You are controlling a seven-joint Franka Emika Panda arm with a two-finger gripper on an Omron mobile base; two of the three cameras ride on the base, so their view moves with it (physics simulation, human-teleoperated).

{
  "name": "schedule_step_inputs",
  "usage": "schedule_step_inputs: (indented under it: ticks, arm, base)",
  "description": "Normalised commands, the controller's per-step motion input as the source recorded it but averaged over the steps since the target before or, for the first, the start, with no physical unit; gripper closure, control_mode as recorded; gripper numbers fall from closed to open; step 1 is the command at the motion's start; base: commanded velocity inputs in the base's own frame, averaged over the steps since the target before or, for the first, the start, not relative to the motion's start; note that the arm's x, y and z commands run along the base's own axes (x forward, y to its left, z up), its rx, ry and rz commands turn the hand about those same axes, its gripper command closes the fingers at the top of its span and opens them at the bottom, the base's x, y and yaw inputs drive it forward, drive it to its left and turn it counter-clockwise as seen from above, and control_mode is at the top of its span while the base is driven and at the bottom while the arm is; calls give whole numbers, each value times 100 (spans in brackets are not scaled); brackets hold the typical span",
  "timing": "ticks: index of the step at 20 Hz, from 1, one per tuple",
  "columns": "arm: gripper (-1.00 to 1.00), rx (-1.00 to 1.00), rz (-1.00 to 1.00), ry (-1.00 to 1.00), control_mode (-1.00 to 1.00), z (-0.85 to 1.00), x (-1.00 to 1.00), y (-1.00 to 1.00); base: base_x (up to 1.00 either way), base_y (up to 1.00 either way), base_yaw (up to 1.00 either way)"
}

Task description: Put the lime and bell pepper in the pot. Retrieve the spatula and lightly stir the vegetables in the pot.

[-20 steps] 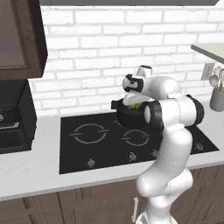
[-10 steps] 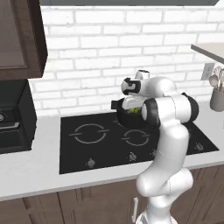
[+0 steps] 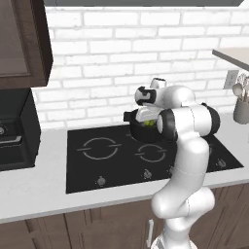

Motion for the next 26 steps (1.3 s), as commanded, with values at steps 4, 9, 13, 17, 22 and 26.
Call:
schedule_step_inputs:
  ticks: [4, 9, 13, 17, 22, 26]
  arm:
    - [-100, 0, 0, 0, -100, 18, -3, 0]
    - [-100, 0, 0, -1, -100, 28, -10, 0]
    - [-100, 0, 0, -14, -100, 94, -62, 21]
    - [-100, 0, 0, -16, -100, 100, -98, 29]
    - [-100, 0, 0, -21, -100, 100, -100, 15]
    - [-100, -1, 0, -25, -100, 96, -100, 2]
  base:
    - [0, 0, 0]
    - [0, 0, 0]
    - [0, 0, 0]
    - [0, 0, 0]
    - [0, 0, 0]
    - [0, 0, 0]
